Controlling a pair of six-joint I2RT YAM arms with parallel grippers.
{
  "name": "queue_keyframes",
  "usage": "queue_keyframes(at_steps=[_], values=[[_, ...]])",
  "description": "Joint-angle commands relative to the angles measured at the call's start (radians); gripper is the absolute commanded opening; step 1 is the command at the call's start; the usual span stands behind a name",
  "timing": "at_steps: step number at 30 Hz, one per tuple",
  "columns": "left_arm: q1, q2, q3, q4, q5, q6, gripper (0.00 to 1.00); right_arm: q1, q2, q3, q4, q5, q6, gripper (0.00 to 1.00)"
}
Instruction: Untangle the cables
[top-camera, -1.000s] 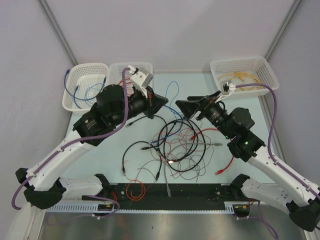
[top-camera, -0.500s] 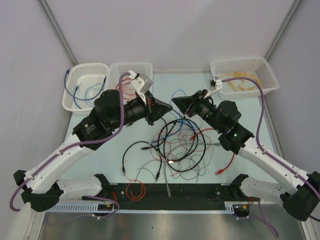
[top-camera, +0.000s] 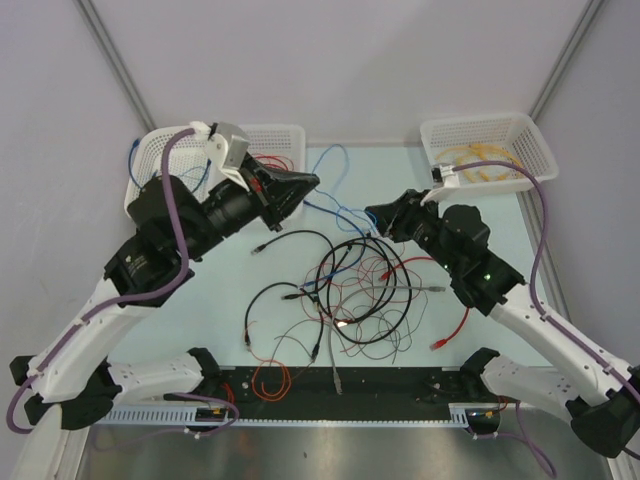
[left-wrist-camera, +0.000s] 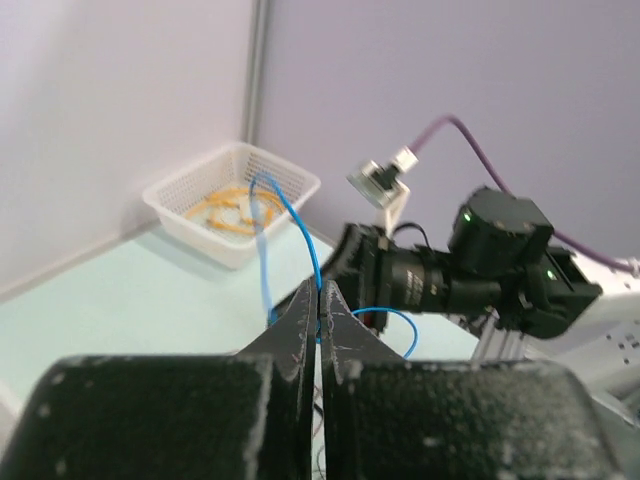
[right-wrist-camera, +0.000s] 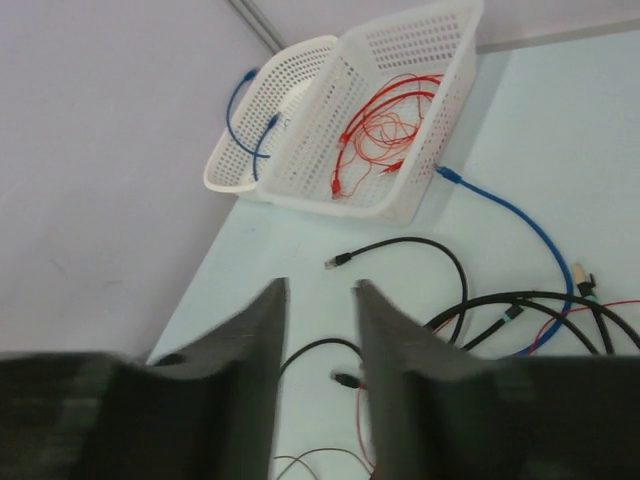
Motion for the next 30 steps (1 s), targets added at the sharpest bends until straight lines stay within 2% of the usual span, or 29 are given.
queue_keyframes(at_steps=[1,4,5,11,20,24,27,29,30], values=[[-0.005,0.055,0.113,-0.064,-0.096,0.033,0.00,-0.003,-0.110,-0.007,0.004,-0.031,-0.042,0.72],[-0.006,0.085,0.134,-0.079,-0.111,0.016,0.00,0.008,-0.156,-0.007,0.088,-0.090,-0.045,0.88],[-0.006,0.088,0.124,-0.073,-0.103,0.011,0.00,0.008,-0.164,-0.007,0.099,-0.111,-0.042,0.89],[-0.005,0.103,0.129,-0.062,-0.090,0.000,0.00,0.011,-0.176,-0.006,0.167,-0.189,-0.023,0.88],[-0.005,0.108,0.129,-0.061,-0.051,-0.027,0.00,0.011,-0.113,0.005,0.227,-0.219,-0.002,0.85],[-0.006,0.105,0.108,-0.040,-0.010,-0.052,0.00,0.011,-0.092,0.005,0.262,-0.179,0.007,0.84],[-0.006,0.103,0.081,-0.006,0.031,-0.084,0.00,0.011,-0.072,0.004,0.291,-0.087,0.038,0.84],[-0.006,0.102,0.062,0.017,0.074,-0.114,0.00,0.011,-0.064,-0.027,0.349,-0.042,0.085,0.84],[-0.005,0.098,0.054,0.022,0.088,-0.122,0.00,0.011,-0.053,-0.042,0.435,-0.012,0.098,0.82]])
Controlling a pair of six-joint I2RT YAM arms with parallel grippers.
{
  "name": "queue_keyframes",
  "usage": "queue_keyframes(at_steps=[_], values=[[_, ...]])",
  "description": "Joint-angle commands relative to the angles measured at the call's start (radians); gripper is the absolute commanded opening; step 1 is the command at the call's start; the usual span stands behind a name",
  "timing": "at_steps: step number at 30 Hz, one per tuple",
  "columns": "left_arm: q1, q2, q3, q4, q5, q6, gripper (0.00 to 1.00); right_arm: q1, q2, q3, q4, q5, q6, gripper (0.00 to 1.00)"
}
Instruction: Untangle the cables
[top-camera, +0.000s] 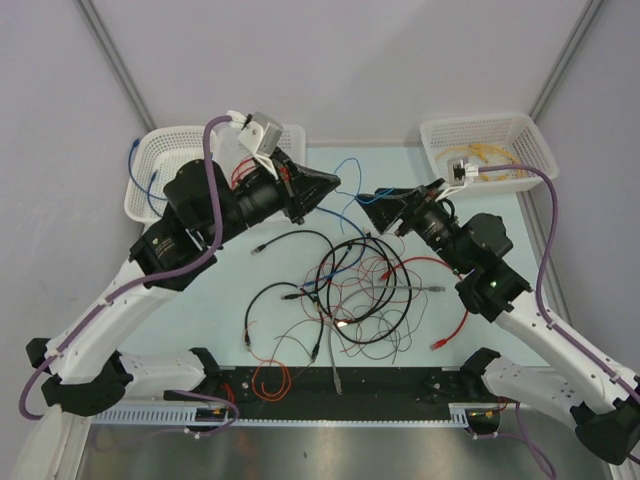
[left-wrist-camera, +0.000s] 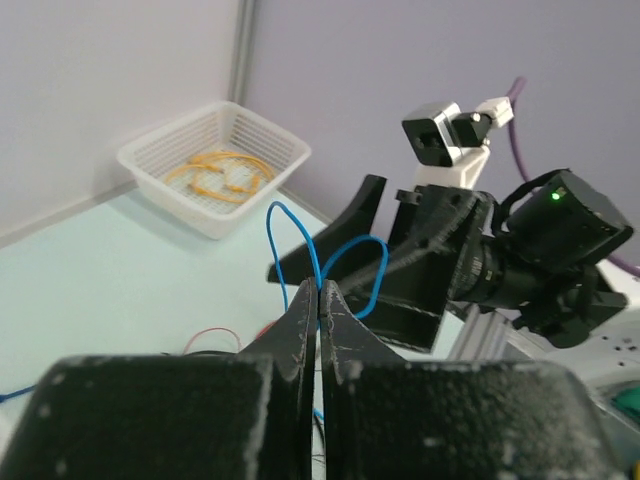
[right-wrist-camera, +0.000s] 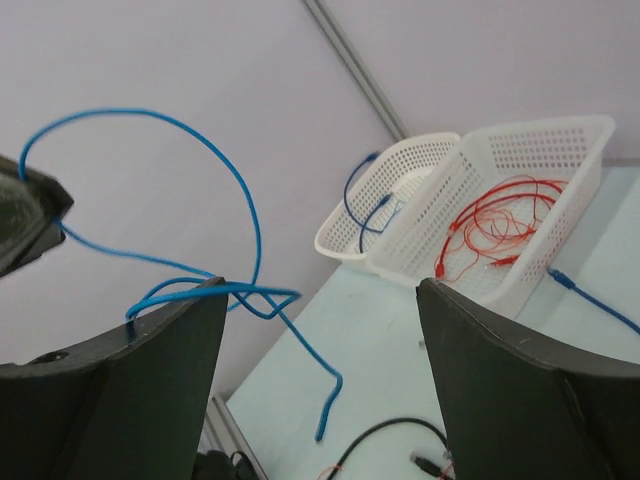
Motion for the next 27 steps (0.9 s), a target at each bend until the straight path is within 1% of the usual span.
queue_keyframes(at_steps=[1,2,3,5,6,8,9,10,11,13,14,15,16,18,19,21,22,23,25,27], values=[[-0.006,-0.017,-0.042,0.070,0.099,-0.075,0.00,0.003,0.023,-0.039,0.243,0.126,0.089,0.80],[-0.006,-0.020,-0.050,0.072,0.112,-0.091,0.00,0.003,0.032,-0.055,0.273,0.129,0.105,0.76],[-0.005,-0.022,-0.056,0.072,0.116,-0.094,0.00,0.003,0.041,-0.058,0.315,0.129,0.117,0.66],[-0.005,-0.040,-0.082,0.072,0.112,-0.101,0.00,0.004,0.058,-0.067,0.342,0.138,0.128,0.55],[-0.006,-0.046,-0.093,0.075,0.108,-0.104,0.00,0.003,0.058,-0.072,0.348,0.144,0.134,0.44],[-0.005,-0.068,-0.123,0.086,0.105,-0.108,0.00,0.001,0.049,-0.082,0.340,0.170,0.136,0.34],[-0.005,-0.074,-0.140,0.090,0.103,-0.109,0.00,0.000,0.044,-0.084,0.331,0.184,0.136,0.27],[-0.006,-0.086,-0.149,0.095,0.100,-0.109,0.00,-0.002,0.032,-0.087,0.319,0.192,0.133,0.24],[-0.005,-0.091,-0.155,0.095,0.094,-0.108,0.00,-0.006,0.025,-0.090,0.292,0.198,0.131,0.17],[-0.005,-0.108,-0.166,0.080,0.056,-0.095,0.00,-0.016,-0.006,-0.090,0.224,0.215,0.120,0.12],[-0.006,-0.114,-0.165,0.069,0.001,-0.088,0.00,-0.017,-0.017,-0.090,0.196,0.221,0.116,0.12],[-0.005,-0.118,-0.153,0.040,-0.022,-0.065,0.00,-0.023,-0.026,-0.090,0.161,0.239,0.101,0.12],[-0.005,-0.127,-0.143,0.026,-0.054,-0.051,0.00,-0.026,-0.047,-0.090,0.093,0.247,0.093,0.12],[-0.003,-0.135,-0.105,-0.005,-0.142,-0.007,0.00,-0.036,-0.067,-0.090,0.011,0.285,0.088,0.15],[-0.005,-0.140,-0.091,-0.012,-0.165,0.009,0.00,-0.046,-0.075,-0.090,-0.059,0.292,0.085,0.16],[-0.003,-0.143,-0.047,-0.026,-0.229,0.043,0.00,-0.060,-0.092,-0.090,-0.126,0.301,0.090,0.19],[-0.001,-0.141,-0.033,-0.029,-0.245,0.055,0.00,-0.071,-0.097,-0.092,-0.176,0.302,0.093,0.19],[-0.001,-0.140,-0.019,-0.029,-0.263,0.064,0.00,-0.075,-0.109,-0.092,-0.196,0.307,0.091,0.21],[0.000,-0.137,0.019,-0.029,-0.295,0.089,0.00,-0.080,-0.117,-0.095,-0.248,0.315,0.091,0.22],[0.000,-0.131,0.047,-0.028,-0.317,0.109,0.00,-0.089,-0.126,-0.096,-0.269,0.322,0.088,0.23]])
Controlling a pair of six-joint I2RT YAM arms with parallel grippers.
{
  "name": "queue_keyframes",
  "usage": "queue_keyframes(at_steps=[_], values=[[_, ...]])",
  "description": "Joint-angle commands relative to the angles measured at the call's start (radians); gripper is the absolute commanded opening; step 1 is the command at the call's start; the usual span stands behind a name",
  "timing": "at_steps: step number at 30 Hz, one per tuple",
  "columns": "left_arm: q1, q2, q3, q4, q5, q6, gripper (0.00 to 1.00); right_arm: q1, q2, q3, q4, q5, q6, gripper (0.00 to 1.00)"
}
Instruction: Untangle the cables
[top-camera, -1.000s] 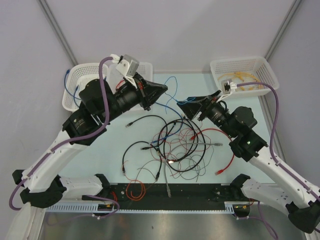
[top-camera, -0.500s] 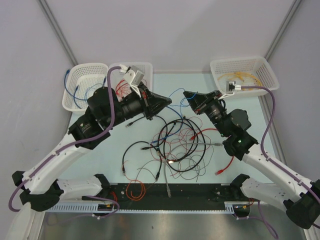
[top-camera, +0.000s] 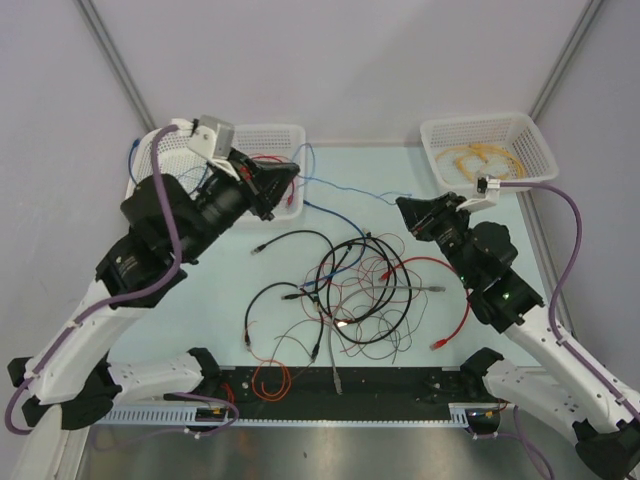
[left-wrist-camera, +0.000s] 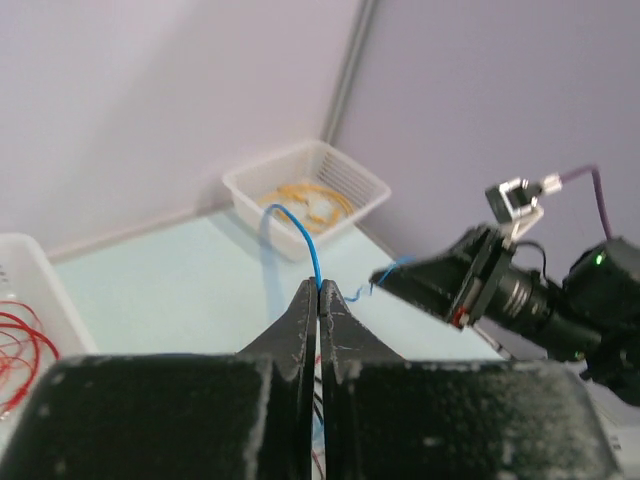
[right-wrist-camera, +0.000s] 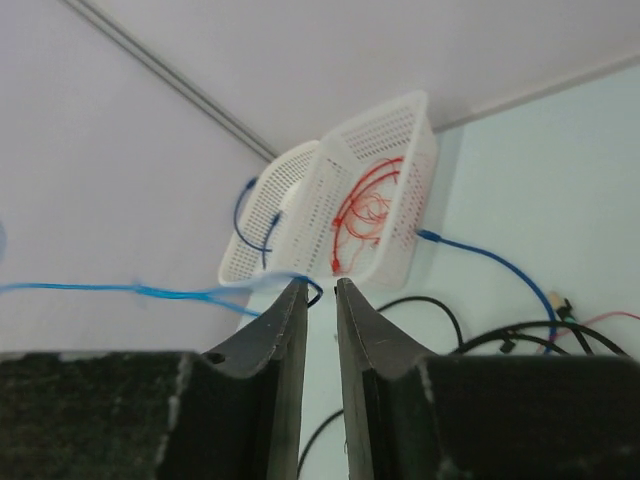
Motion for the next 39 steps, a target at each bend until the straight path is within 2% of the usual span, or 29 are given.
queue_keyframes(at_steps=[1,6,8,9,10,14,15,17,25,28,32,39], values=[[0.002,-0.021,0.092,0.013,-0.131,0.083,0.00,-0.018,-0.029,-0.005,-0.153,0.056,-0.020,0.23],[0.021,-0.001,0.131,-0.021,-0.284,0.113,0.00,-0.041,-0.046,-0.005,-0.228,0.074,-0.022,0.32],[0.044,0.017,0.136,-0.033,-0.348,0.117,0.00,-0.043,-0.053,-0.005,-0.260,0.069,-0.028,0.40],[0.083,0.024,0.142,-0.049,-0.355,0.106,0.00,-0.044,-0.058,-0.005,-0.271,0.068,-0.036,0.44],[0.111,0.046,0.148,-0.059,-0.350,0.098,0.00,-0.044,-0.067,-0.004,-0.283,0.065,-0.042,0.56],[0.258,0.106,0.168,-0.083,-0.292,0.043,0.00,-0.043,-0.086,-0.005,-0.282,-0.021,-0.075,0.76],[0.304,0.123,0.179,-0.081,-0.294,0.038,0.00,-0.044,-0.090,-0.005,-0.280,-0.038,-0.082,0.78],[0.350,0.183,0.197,-0.086,-0.301,0.040,0.00,-0.044,-0.103,-0.004,-0.284,-0.058,-0.092,0.79],[0.648,0.461,0.426,-0.242,-0.263,-0.060,0.00,-0.046,-0.115,-0.005,-0.313,-0.073,-0.138,0.79],[0.796,0.511,0.380,-0.228,-0.229,-0.159,0.00,-0.046,-0.106,-0.005,-0.333,-0.076,-0.140,0.79],[0.936,0.560,0.307,-0.170,-0.154,-0.287,0.00,-0.048,-0.087,-0.005,-0.349,-0.098,-0.140,0.79],[1.073,0.666,0.289,-0.090,-0.090,-0.259,0.00,-0.048,-0.003,-0.005,-0.305,-0.076,-0.172,0.79]])
